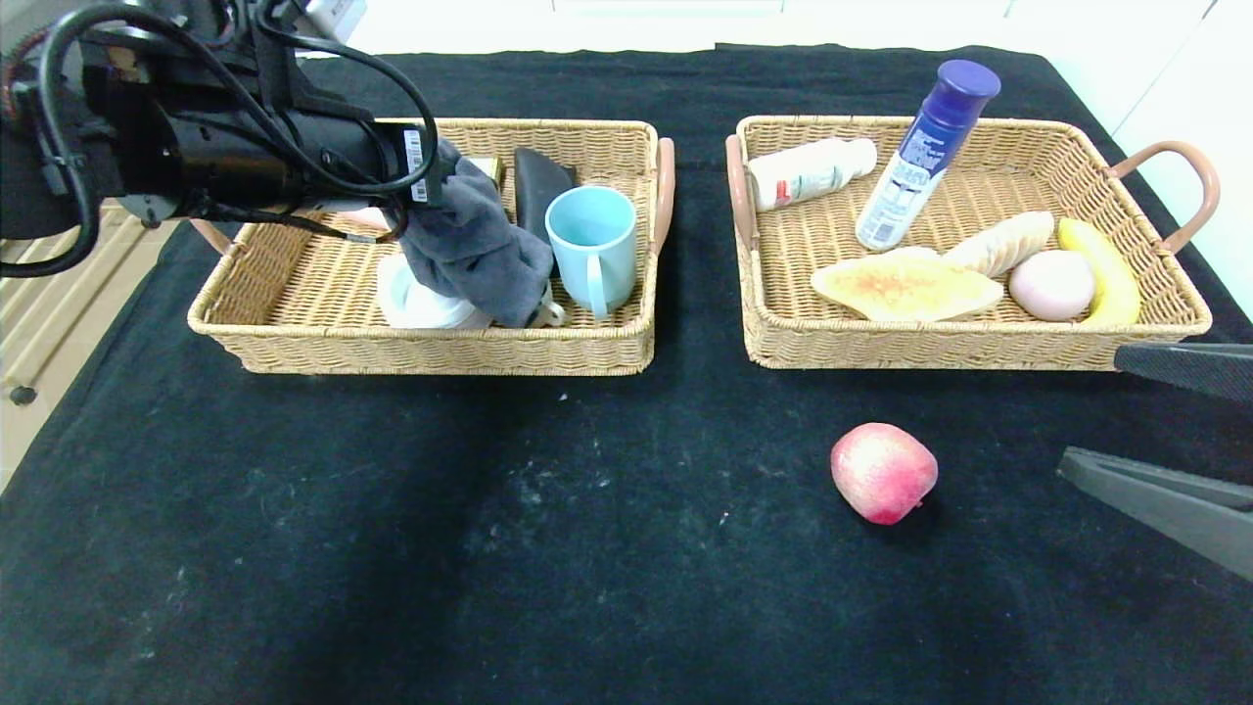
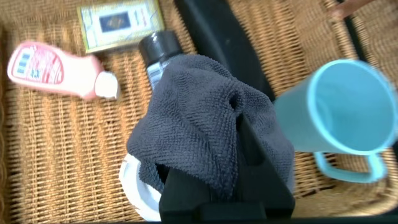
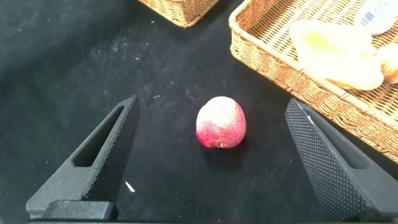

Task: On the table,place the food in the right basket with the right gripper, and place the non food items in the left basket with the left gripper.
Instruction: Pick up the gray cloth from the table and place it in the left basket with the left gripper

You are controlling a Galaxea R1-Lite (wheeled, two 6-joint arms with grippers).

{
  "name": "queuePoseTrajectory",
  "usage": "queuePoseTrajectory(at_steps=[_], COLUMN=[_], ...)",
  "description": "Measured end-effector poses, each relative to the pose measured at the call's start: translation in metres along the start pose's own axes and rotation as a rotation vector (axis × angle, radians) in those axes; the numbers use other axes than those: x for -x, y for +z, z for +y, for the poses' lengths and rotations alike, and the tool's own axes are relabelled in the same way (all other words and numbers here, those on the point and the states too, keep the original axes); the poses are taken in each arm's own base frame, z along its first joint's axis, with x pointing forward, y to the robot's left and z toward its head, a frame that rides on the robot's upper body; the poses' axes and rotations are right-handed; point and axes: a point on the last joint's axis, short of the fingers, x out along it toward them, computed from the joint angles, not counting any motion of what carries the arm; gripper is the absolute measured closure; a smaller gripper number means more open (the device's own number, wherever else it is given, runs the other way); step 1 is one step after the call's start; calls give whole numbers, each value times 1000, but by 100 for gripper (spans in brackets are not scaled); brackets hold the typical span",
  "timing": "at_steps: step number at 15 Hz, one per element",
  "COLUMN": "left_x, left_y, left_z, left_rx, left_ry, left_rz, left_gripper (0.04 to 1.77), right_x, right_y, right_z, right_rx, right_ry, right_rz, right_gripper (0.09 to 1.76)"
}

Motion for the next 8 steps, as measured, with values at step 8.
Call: queuePoseTrajectory(at_steps=[8], left_x=[-33], left_y=[-37], left_z=[8], left_rx=[-3], left_ry=[25], left_rz=[128], left_gripper=[160], right_x=[0], right_y=[0], right_z=[0], right_rx=[-1], right_ry=[0], right_rz=[1], right_gripper=[14])
